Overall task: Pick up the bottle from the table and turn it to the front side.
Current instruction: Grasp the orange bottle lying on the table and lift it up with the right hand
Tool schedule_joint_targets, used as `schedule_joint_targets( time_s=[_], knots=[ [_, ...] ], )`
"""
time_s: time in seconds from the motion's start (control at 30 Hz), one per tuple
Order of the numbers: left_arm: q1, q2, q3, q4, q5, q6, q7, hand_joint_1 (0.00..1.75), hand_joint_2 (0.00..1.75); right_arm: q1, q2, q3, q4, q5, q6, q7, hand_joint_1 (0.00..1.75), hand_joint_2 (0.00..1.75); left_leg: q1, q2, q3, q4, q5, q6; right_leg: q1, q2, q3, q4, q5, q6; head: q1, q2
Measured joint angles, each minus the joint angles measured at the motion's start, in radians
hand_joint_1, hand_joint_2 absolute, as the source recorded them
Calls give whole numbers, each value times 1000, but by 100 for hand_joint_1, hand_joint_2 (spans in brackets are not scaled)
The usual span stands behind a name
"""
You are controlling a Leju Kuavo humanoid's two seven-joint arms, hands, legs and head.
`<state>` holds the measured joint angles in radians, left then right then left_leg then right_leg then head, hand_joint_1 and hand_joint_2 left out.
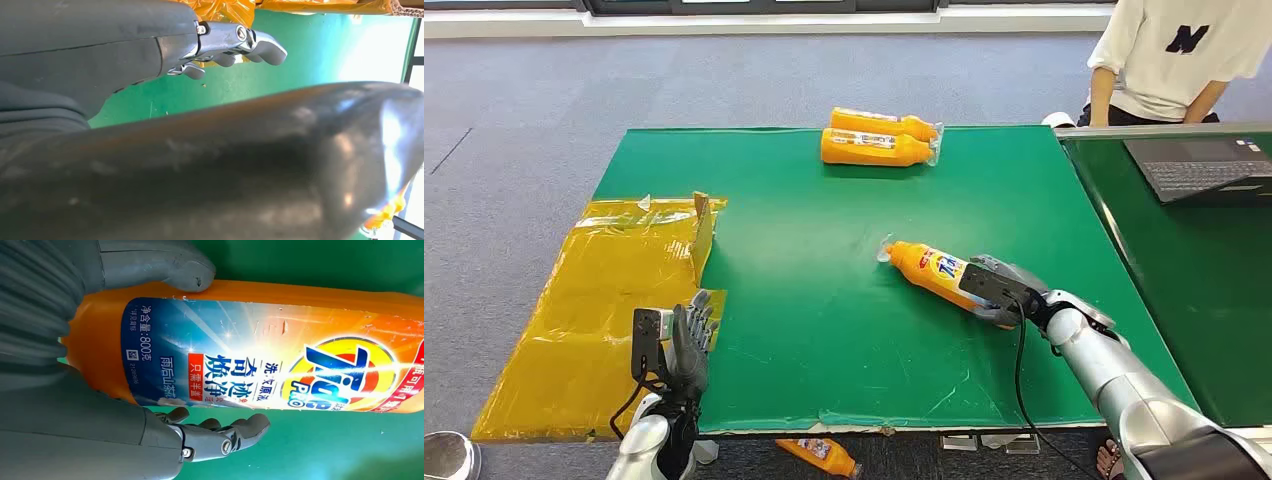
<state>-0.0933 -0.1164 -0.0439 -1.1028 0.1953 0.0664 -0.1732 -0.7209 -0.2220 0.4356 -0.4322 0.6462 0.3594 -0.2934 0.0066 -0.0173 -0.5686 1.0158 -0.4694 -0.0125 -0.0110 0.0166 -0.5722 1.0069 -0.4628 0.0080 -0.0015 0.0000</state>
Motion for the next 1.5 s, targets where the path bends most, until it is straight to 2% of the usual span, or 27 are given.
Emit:
schedule_joint_targets(
  time_s=[0.4,0.53,0.6,0.73,0.93,1.27,1.3,1.4,1.43,1.5],
  knots=[
    [0,0,0,1,0,0,0,0,0,0,0,0,0,0,0,0,0,175,0,0,0,0,0,0,0,0,0,0,0,0,0,0],
    [-1,0,0,2,1,-2,1,0,0,0,-1,0,2,8,7,1,175,175,0,0,0,0,0,0,0,0,-1,0,0,0,0,0],
    [-9,-2,-2,6,4,-12,6,0,0,0,-10,15,2,56,38,-1,175,175,0,0,1,0,0,0,0,0,-1,0,0,0,0,0],
    [-60,-22,-10,46,7,-21,14,0,0,-10,-53,118,-17,166,91,-20,175,175,0,-1,4,0,-1,2,0,-2,5,-2,-1,1,0,0],
    [-77,-35,-12,69,13,-21,12,0,0,-19,-80,198,-35,159,92,-18,175,175,0,1,9,0,-3,4,0,-1,10,-4,-2,3,0,0],
    [-81,-42,-12,76,13,-21,11,0,0,-22,-91,229,-38,153,92,-13,175,175,2,0,13,0,-4,6,0,-1,15,-7,-1,4,0,0],
    [-81,-42,-12,76,13,-21,11,0,0,-22,-92,229,-39,153,92,-12,144,175,2,0,13,0,-4,6,0,-1,16,-7,-1,4,0,0],
    [-82,-43,-12,77,13,-21,11,0,0,-22,-92,231,-39,153,91,-8,13,175,2,1,14,0,-4,7,0,0,17,-8,-1,4,0,0],
    [-82,-43,-12,77,13,-21,11,0,0,-21,-92,231,-39,152,89,-2,0,175,2,1,14,0,-4,7,0,0,17,-8,-1,4,0,0],
    [-83,-44,-12,77,13,-21,11,0,0,-17,-92,232,-39,148,79,19,0,175,2,1,14,0,-5,7,0,0,17,-9,-2,5,0,0]
  ],
)
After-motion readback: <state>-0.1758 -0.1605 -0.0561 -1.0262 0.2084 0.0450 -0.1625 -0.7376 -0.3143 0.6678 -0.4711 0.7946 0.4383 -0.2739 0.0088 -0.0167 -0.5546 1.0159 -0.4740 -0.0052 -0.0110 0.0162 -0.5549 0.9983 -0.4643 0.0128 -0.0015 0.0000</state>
